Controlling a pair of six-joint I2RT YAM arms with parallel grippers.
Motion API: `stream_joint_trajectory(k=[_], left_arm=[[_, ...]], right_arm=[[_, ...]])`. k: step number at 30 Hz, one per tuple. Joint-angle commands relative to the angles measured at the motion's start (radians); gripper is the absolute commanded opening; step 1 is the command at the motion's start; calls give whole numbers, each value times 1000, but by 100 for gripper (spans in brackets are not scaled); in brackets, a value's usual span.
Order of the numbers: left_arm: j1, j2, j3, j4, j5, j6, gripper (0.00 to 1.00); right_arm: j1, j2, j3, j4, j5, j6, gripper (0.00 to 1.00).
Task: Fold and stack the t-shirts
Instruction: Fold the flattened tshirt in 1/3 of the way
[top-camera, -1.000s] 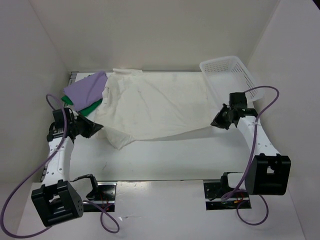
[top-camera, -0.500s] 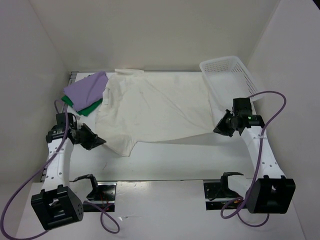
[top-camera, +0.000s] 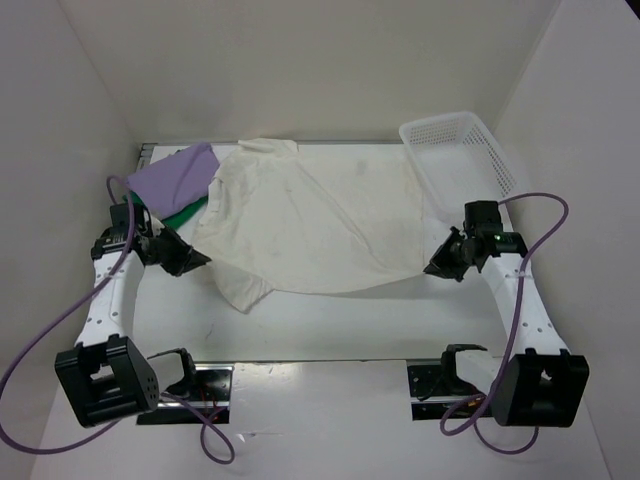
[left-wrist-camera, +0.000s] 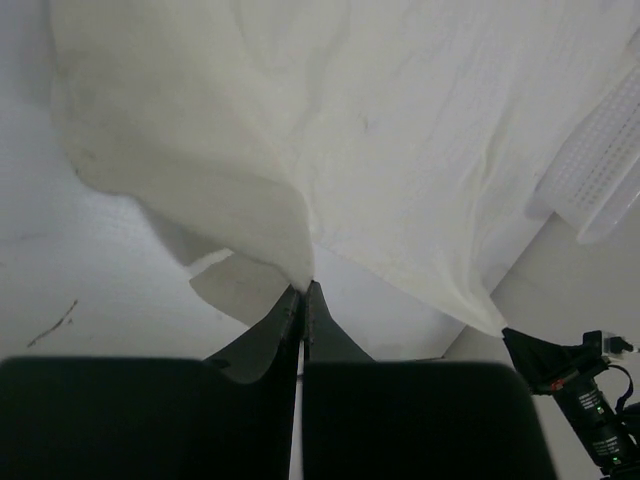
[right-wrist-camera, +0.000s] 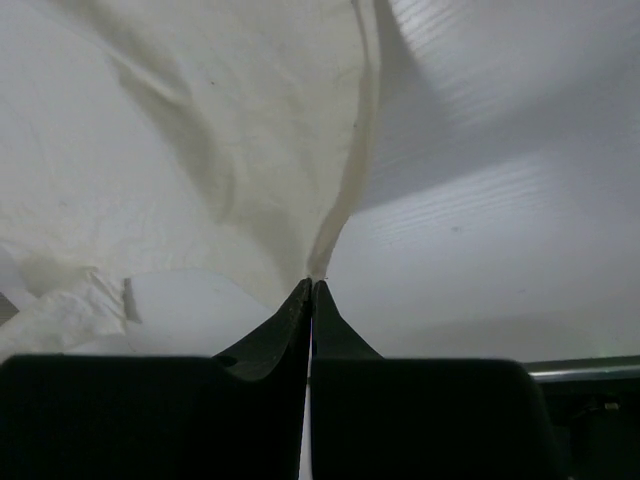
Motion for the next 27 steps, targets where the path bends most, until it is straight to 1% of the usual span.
stream_joint_trajectory(k=[1, 2, 3, 5, 7, 8, 9, 16, 20, 22, 26, 27], left_arm=[[6, 45, 19, 176, -25, -57, 0], [6, 68, 6, 226, -26, -66, 0], [6, 82, 5, 242, -50, -79, 0], [6, 115, 5, 280, -81, -88, 0], [6, 138, 25, 308, -81, -103, 0], [6, 160, 25, 338, -81, -103, 0], [6, 172, 36, 348, -81, -114, 0], [6, 263, 119, 432, -104, -137, 0], [-4, 350, 177, 473, -139, -146, 0], [-33, 384, 206, 489, -139, -146, 0], [-89, 493, 312, 498, -159, -146, 0], [-98, 513, 359, 498, -168, -146, 0]], right_arm=[[-32, 85, -47, 149, -83, 16, 0], [-44, 106, -47, 178, -83, 30, 0], [-45, 131, -60, 232, -83, 30, 0], [-45, 204, -39, 260, -71, 39, 0], [-45, 243, 5, 306, -32, 39, 0], [-45, 293, 25, 315, -6, 39, 0], [-45, 319, 68, 326, -6, 39, 0], [-45, 490, 217, 410, -6, 39, 0], [-45, 568, 291, 432, 21, 39, 0], [-45, 611, 324, 432, 32, 39, 0], [-45, 633, 334, 442, 73, 39, 0], [-45, 633, 334, 442, 74, 39, 0]])
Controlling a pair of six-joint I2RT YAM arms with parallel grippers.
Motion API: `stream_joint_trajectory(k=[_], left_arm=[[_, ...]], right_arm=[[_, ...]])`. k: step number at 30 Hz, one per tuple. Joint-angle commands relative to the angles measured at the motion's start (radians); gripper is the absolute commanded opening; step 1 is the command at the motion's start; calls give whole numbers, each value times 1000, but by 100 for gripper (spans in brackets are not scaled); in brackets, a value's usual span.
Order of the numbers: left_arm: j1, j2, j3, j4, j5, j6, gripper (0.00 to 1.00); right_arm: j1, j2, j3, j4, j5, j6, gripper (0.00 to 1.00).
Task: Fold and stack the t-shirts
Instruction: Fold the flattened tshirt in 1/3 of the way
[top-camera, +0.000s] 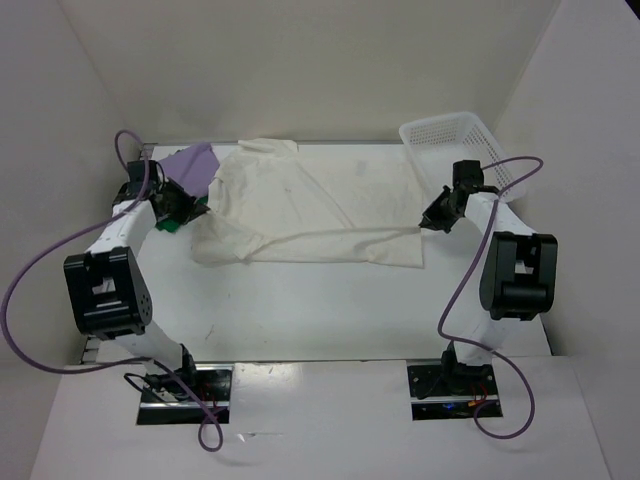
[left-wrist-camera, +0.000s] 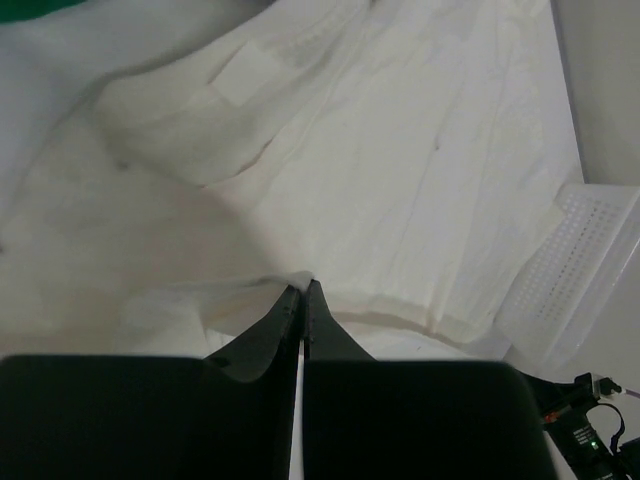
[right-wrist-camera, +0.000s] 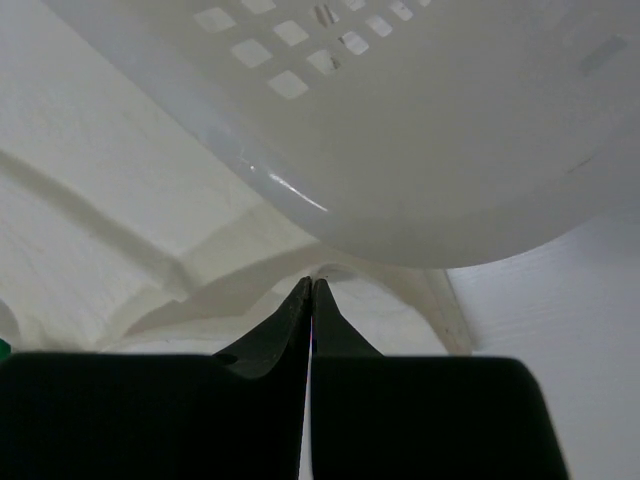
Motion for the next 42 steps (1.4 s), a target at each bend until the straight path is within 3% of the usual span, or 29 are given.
stream_joint_trajectory(k=[1, 8, 15, 17, 19, 20, 22, 24, 27, 29, 31, 32, 33, 34, 36, 39, 40, 41, 42], left_arm=[[-53, 79, 122, 59, -23, -1, 0], [-109, 233, 304, 59, -67, -1, 0], [-129, 339, 380, 49, -104, 40, 0], [-138, 370, 398, 72, -104, 64, 18], [-147, 380, 411, 54, -120, 83, 39], [-147, 380, 411, 54, -120, 92, 56], [-147, 303, 362, 77, -120, 101, 65], [-147, 232, 322, 86, -129, 111, 72], [-147, 97, 260, 57, -156, 134, 76], [-147, -26, 143, 57, -156, 117, 74], [-147, -153, 26, 68, -147, 89, 66], [-147, -193, -35, 68, -147, 74, 58], [-136, -228, -151, 77, -147, 51, 38], [-136, -282, -203, 77, -156, 40, 29], [-81, -310, -289, 77, -143, -6, 15], [-17, -295, -392, 95, -103, -18, 13], [-7, -255, -392, 104, -103, -18, 17], [-7, -230, -404, 105, -103, -32, 27], [11, -209, -404, 120, -72, -32, 28]], right_arm=[[-6, 5, 43, 41, 65, 3, 0], [-6, 24, 34, 60, 94, -7, 0], [-6, 47, 34, 69, 146, -16, 0], [-6, 56, 25, 81, 146, -16, 0], [-6, 56, 25, 92, 133, -16, 15], [-6, 56, 25, 92, 132, -16, 20], [-6, 30, 25, 92, 123, -16, 34], [-6, -8, 49, 72, 114, -16, 36], [4, -96, 39, 52, 114, -16, 43], [4, -149, -12, 52, 90, -16, 46], [4, -244, -68, 52, 44, -1, 38], [13, -278, -139, 66, 25, 16, 19], [26, -342, -176, 75, -10, 27, 7], [37, -367, -209, 75, -27, 64, 0], [71, -404, -302, 118, -64, 99, 0], [102, -406, -365, 144, -29, 136, 2], [102, -384, -375, 153, -29, 136, 2], [102, -371, -400, 165, -29, 160, 2], [102, -358, -412, 196, -29, 173, 7]])
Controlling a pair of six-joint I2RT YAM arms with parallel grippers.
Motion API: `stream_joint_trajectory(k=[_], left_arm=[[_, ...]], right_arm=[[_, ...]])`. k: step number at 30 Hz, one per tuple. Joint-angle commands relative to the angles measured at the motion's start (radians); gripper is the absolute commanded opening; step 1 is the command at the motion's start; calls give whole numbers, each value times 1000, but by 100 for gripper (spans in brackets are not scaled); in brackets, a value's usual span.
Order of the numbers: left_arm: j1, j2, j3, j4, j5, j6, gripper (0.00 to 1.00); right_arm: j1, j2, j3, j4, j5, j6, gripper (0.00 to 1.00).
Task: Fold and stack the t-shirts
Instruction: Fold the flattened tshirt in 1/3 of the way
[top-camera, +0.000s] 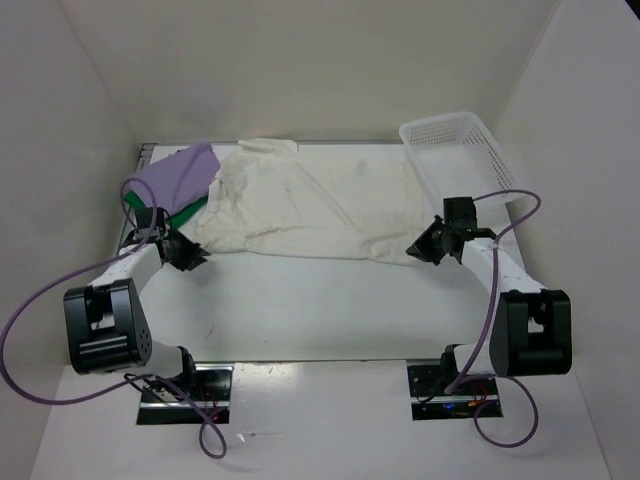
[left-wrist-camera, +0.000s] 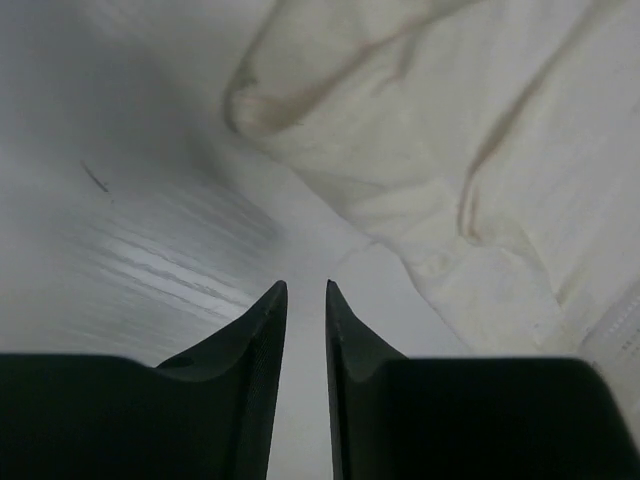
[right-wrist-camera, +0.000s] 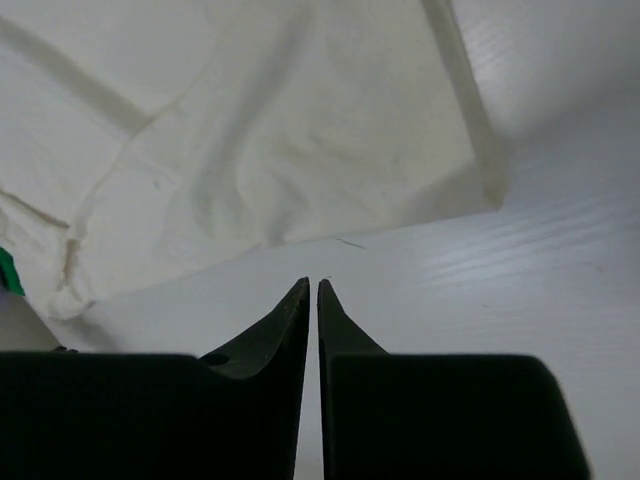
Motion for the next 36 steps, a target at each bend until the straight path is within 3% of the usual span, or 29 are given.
stream_joint_trajectory(k=[1, 4, 6, 16, 22, 27, 29, 31, 34, 36], left_arm=[[33, 77, -10, 64, 66, -45, 30], [34, 99, 10, 100, 19, -67, 45], [34, 117, 21, 100, -10, -67, 46], [66, 263, 53, 129, -83, -58, 39], [66, 319, 85, 151, -106, -68, 42], [66, 353, 97, 175, -77, -87, 43], [66, 353, 107, 184, -67, -98, 36], [66, 353, 107, 194, -67, -98, 27], [66, 353, 107, 181, -67, -98, 12], [66, 353, 107, 152, -77, -87, 5]], right_arm=[[1, 45, -56, 111, 0, 72, 12], [1, 85, -86, 142, 30, 101, 31], [1, 94, -86, 151, 54, 101, 36], [-42, 103, -134, 179, 95, 112, 37], [-62, 141, -134, 188, 127, 112, 47], [-71, 172, -134, 188, 127, 130, 48], [-71, 172, -143, 191, 127, 139, 48], [-71, 172, -143, 191, 136, 152, 43], [-71, 209, -116, 191, 169, 152, 27], [-71, 220, -102, 170, 178, 152, 9]])
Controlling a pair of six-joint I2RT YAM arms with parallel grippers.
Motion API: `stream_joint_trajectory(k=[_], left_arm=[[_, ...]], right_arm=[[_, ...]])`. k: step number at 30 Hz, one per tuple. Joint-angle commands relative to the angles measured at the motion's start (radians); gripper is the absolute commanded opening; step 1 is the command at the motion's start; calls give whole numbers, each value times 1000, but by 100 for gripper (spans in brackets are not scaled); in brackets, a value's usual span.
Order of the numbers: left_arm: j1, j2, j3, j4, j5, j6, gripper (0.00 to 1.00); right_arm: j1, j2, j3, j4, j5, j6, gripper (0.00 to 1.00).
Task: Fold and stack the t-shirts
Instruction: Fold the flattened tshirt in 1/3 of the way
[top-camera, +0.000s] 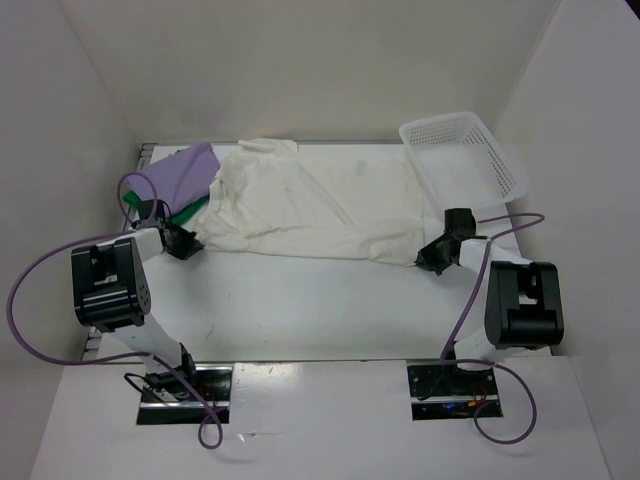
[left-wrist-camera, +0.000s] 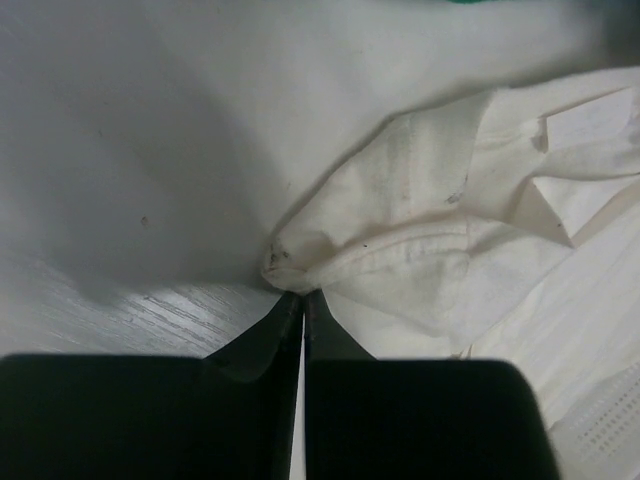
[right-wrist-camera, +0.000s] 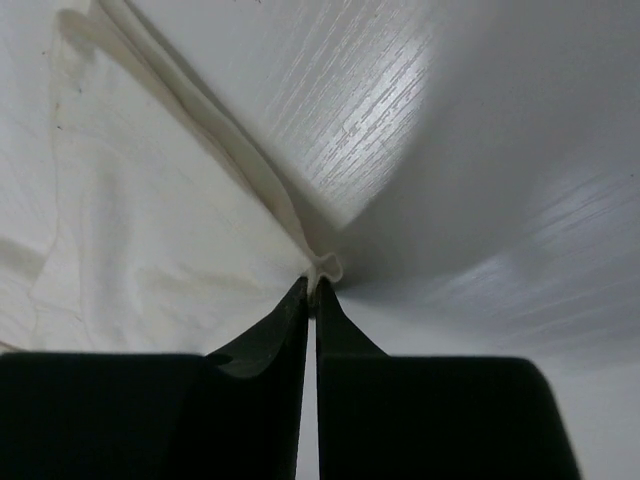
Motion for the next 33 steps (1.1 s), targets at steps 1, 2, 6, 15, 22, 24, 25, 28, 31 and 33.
stream_joint_trajectory(k=[1, 2, 6, 15, 22, 24, 25, 28, 31, 33], left_arm=[[5, 0, 13, -30, -22, 20, 1], [5, -9, 13, -40, -31, 20, 0], [14, -124, -56, -117, -31, 29, 0], [241, -414, -189, -397, 60, 145, 0], [251, -469, -145, -657, 144, 179, 2], [229, -492, -117, -706, 118, 179, 14], [229, -492, -97, -726, 103, 179, 23], [229, -492, -45, -777, 38, 179, 65], [229, -492, -9, -777, 26, 179, 96], [229, -467, 33, -750, 35, 190, 100]], right_arm=[[-5, 31, 22, 11, 60, 7, 5], [-5, 31, 22, -3, 70, 7, 2], [-14, -64, -17, -72, 80, 17, 0], [-104, -380, -130, -245, -32, 49, 0], [-71, -449, -64, -419, -66, 49, 0], [-57, -449, -64, -442, -66, 37, 0], [-57, -449, -55, -442, -78, 37, 1], [-57, -449, -21, -488, -89, 15, 6], [-48, -449, 24, -511, -89, 6, 30], [-48, -449, 67, -522, -60, -26, 46]])
